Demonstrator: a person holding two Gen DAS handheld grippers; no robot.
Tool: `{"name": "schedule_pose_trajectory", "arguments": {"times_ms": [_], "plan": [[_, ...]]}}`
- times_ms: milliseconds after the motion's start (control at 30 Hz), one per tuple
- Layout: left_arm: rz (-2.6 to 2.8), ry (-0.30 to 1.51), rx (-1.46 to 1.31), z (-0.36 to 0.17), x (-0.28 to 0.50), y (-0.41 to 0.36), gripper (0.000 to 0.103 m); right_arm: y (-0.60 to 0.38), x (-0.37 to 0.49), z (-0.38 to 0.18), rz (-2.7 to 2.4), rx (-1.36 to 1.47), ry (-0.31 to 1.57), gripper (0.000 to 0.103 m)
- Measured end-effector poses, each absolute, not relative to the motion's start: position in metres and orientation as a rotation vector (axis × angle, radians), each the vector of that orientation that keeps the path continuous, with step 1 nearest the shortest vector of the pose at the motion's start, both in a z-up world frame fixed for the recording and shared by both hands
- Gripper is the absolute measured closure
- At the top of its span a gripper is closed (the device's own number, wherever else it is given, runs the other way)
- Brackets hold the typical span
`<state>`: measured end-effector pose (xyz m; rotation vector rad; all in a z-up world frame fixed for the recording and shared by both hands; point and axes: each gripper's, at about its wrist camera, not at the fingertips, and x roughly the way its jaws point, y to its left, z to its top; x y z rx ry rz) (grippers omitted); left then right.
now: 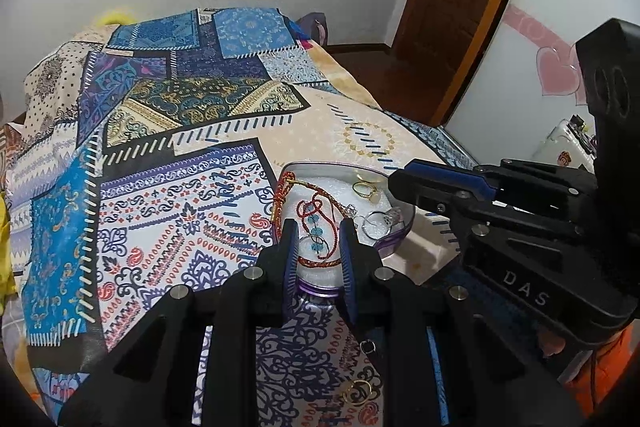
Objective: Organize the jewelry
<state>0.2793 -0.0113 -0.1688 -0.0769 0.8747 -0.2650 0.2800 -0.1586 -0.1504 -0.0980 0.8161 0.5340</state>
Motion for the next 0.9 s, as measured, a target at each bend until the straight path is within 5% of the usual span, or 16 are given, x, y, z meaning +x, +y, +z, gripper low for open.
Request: {"name": "schedule_pose_trajectory", "arguments": {"times_ms": [267,433,567,900], "plan": [[-0.246,0.828,-0.072,-0.143,0.256,-0.002,0.083,-0.159,0.262,-0.131,0.528,-0.121,0.766,0.09],[-0.226,0.805,-0.055,-0.13,0.24,0.002,0.077,-0.161,0.251,-0.122,0.524,-0.117,0.736,0.073],[-0.209,0.799,-0.052,-0.125,0.227,0.005,0.063,-0.163,0.241,-0.118,0.524,-0.116,0.729,0.072],[-0.187,0.846,-0.056,-0.137,0.2,0.013,0.06,-0.162,0.22,-0.131,0.532,-0.15,0.754,0.072]]}}
